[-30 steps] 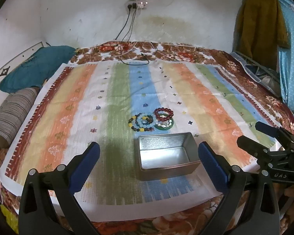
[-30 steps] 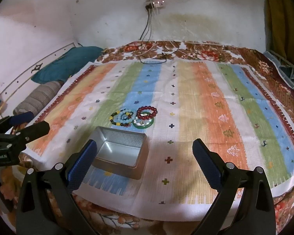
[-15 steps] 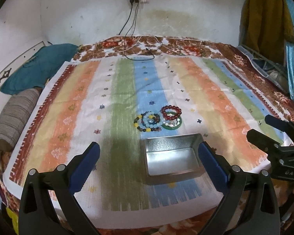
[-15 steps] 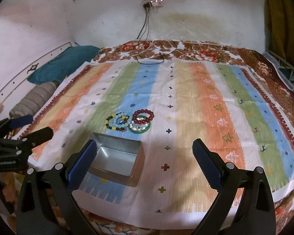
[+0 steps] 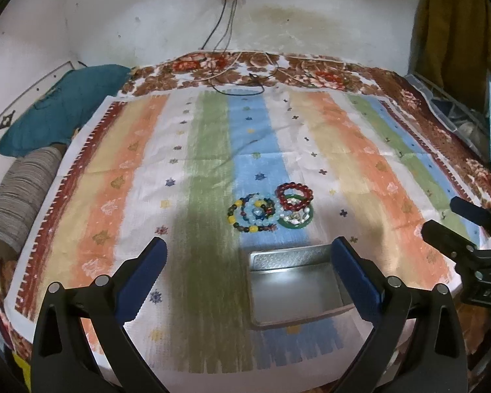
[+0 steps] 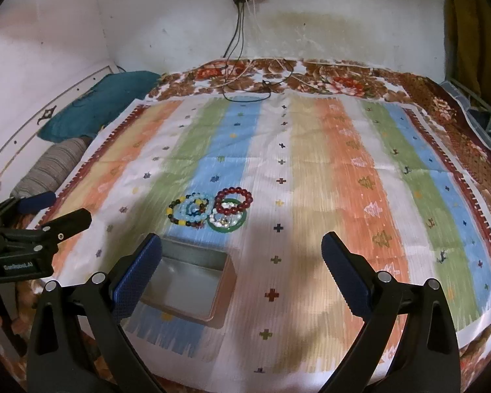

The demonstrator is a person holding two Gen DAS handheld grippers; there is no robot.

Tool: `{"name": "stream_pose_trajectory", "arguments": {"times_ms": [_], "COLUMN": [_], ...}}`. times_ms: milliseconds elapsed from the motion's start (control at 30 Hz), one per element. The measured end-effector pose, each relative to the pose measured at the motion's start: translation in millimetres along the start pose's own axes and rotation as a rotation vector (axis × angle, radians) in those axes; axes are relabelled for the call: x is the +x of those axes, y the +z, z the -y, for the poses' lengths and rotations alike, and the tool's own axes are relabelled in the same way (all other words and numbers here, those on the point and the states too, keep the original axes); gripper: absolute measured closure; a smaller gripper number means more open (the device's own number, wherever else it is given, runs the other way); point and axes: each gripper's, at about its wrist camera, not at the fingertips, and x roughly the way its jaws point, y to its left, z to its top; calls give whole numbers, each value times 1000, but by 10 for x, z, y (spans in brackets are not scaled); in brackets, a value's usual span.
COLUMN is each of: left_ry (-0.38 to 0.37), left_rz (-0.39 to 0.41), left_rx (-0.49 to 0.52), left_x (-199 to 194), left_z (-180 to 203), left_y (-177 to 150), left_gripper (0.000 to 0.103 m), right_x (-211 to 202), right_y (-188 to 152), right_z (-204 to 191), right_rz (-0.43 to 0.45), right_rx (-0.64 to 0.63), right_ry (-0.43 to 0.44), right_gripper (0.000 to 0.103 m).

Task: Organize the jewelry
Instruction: 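Move both grippers forward toward the cluster of bracelets beside the tin, then grasp the light blue bead bracelet with the left gripper while the right gripper grasps the red bead bracelet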

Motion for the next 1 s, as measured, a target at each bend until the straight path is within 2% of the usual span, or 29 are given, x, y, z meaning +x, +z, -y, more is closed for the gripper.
{"name": "stream_pose_trajectory", "arguments": {"times_ms": [100,233,500,1000], "left_ry": [17,-10,2,-28], "left_rz": [1,-31,-65,-198], "left_rx": [-4,-12,3,-56], "left_x": [40,141,323,820], "left_z": [-14,-27,-38,-182], "left_y": [58,122,250,392], "left_gripper": [6,6,6,6], "right_x": [38,105,311,802], "right_y": [50,116,258,472], "right_z": [-1,-9,29,95], "right_rz": [1,-9,-52,-155], "right_rx": [0,-10,9,47], "right_ry": [-6,-16,-35,-43], "right_gripper": [4,4,4,4]}}
